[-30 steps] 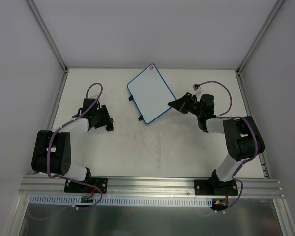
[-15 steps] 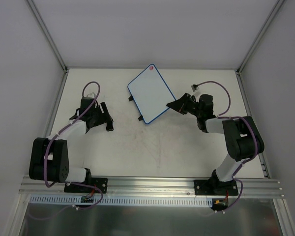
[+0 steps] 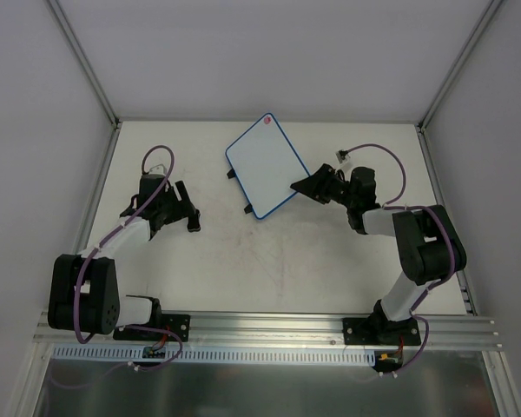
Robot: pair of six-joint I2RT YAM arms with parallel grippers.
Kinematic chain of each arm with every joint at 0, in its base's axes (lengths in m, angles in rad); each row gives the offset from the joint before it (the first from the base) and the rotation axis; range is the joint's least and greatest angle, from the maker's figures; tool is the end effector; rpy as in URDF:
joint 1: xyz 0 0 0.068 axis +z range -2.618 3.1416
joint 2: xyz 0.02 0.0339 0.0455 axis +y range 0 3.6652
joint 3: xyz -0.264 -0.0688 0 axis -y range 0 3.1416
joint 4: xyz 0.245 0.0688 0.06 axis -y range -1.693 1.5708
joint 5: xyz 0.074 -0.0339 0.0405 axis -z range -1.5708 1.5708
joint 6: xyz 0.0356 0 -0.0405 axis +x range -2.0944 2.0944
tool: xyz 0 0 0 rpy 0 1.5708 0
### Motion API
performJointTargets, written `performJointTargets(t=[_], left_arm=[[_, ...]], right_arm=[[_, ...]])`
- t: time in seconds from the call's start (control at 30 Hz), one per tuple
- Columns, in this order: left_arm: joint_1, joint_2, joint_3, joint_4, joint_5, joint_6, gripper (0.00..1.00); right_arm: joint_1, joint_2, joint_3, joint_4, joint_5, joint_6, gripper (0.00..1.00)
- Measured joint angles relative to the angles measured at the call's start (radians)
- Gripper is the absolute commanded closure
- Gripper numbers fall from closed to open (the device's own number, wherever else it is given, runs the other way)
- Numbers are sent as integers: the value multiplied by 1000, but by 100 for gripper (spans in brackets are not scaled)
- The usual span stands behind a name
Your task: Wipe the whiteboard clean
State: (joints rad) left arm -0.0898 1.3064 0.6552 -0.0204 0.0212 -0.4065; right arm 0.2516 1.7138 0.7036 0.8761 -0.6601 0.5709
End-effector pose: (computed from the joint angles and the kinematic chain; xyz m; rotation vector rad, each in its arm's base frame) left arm 0.2669 -0.0248 0.1994 -0.3447 2.2320 -0.2909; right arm 0.3238 0.1058 0.1856 -0.2382 1.8038 1.1564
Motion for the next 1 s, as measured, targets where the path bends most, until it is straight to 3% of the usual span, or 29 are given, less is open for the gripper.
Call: performJointTargets(t=[0.13, 0.23, 0.3, 0.33, 0.63, 1.0], left_arm=[[0, 0, 0, 0, 0, 0, 27], [0, 0, 0, 0, 0, 0, 23], [0, -5, -2, 1, -4, 0, 12], [0, -13, -6, 1, -8, 2, 1], [0, -195, -94, 27, -74, 0, 1], [0, -536, -223, 73, -195, -10, 1]], right_arm=[[0, 0, 0, 0, -1, -5, 2], [1, -4, -1, -3, 0, -13, 1], [1, -13, -2, -5, 2, -14, 1], [1, -22, -4, -7, 2, -15, 1], [2, -185, -83, -50, 89, -83, 1], [3, -509, -178, -236, 367, -240, 1]])
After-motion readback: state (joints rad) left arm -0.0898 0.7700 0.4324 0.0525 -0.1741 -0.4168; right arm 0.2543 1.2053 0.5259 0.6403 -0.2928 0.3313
